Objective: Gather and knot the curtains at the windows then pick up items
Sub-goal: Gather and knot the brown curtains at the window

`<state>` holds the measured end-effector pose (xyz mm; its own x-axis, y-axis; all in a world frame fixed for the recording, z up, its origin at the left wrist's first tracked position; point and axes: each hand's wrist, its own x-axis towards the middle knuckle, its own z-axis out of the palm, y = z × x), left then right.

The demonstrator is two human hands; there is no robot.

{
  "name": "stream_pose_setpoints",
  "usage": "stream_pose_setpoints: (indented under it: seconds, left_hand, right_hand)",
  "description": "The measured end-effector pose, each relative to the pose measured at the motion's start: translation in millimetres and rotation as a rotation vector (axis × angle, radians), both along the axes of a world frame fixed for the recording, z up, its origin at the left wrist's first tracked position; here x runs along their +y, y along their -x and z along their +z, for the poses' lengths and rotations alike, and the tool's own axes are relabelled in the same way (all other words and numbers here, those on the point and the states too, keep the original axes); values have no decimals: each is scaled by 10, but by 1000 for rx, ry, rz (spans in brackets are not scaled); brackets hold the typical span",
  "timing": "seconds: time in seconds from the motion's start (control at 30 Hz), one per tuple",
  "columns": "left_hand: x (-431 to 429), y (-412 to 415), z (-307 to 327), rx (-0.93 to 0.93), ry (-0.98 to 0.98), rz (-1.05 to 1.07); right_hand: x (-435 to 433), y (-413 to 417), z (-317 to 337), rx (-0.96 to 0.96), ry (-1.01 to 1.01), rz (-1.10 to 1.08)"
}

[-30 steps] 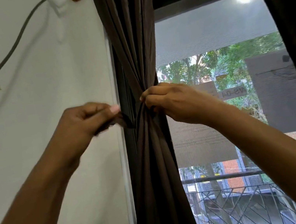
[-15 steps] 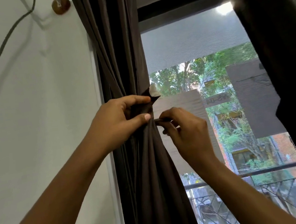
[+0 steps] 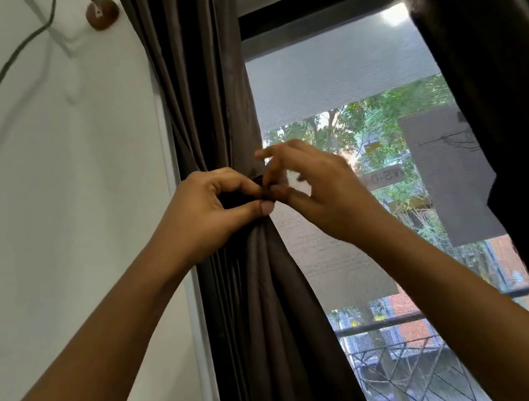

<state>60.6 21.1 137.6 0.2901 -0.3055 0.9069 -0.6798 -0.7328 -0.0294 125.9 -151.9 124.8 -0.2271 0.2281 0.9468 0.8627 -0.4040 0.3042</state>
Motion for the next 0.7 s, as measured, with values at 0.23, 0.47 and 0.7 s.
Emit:
stream_pose_setpoints:
  seconds: [0.23,0.47,0.7]
  left_hand:
    - [-1,-27,-209,-126,91,-31]
    - [-40,170,-91,161,284,-281]
    - [116,366,46,449,278,-264]
  right_hand:
    - [165,114,-128,416,-201,556]
    - [400,326,-321,-1,-405,311]
    - [429,208,-396,-264,-298,183]
